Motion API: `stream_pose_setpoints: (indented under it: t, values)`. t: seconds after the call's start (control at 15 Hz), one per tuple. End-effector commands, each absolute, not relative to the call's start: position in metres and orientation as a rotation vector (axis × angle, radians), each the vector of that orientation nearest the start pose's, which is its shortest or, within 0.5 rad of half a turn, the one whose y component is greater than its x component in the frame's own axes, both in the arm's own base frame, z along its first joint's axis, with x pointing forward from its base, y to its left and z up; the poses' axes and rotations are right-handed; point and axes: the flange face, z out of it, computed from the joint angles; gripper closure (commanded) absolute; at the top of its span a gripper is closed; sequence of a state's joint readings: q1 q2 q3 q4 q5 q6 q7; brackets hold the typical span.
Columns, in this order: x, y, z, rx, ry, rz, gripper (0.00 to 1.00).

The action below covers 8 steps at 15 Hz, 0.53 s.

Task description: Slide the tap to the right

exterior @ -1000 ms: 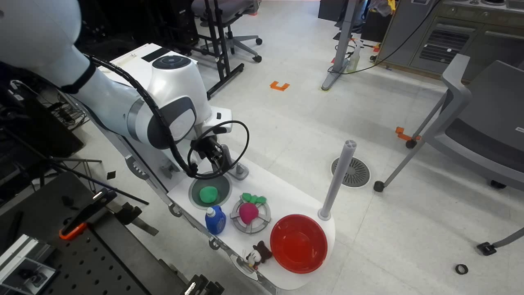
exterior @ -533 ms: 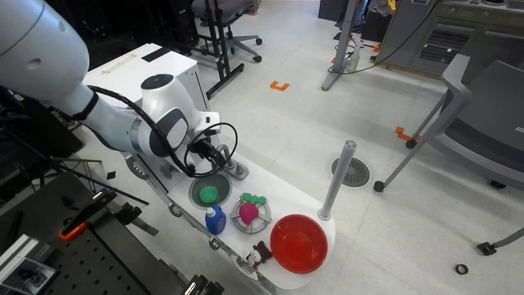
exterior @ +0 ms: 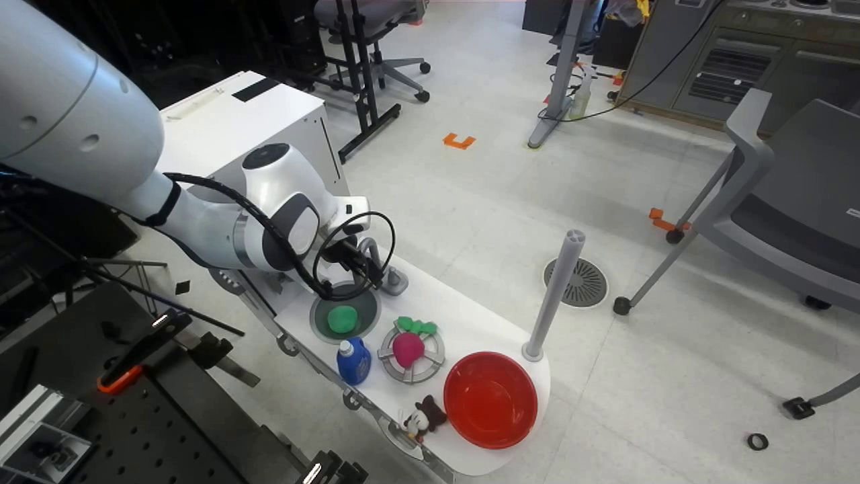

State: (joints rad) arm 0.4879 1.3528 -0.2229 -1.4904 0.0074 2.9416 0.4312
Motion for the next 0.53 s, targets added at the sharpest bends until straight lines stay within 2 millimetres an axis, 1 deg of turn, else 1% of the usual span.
stream_pose_setpoints:
  t: [0.0,0.07,0.2,0.33,0.47]
  values:
    - [0.601,0.161,-0.107,-3.299,-0.009,-0.328,0.0]
    - [0.601,0.154,-0.108,-3.308,0.008,-0.313,0.0]
    - [0.602,0.126,-0.116,-3.348,0.083,-0.279,0.0]
    - [0.607,0.09,-0.123,-3.401,0.166,-0.269,0.0]
    - [0.616,0.054,-0.122,-3.45,0.23,-0.314,0.0]
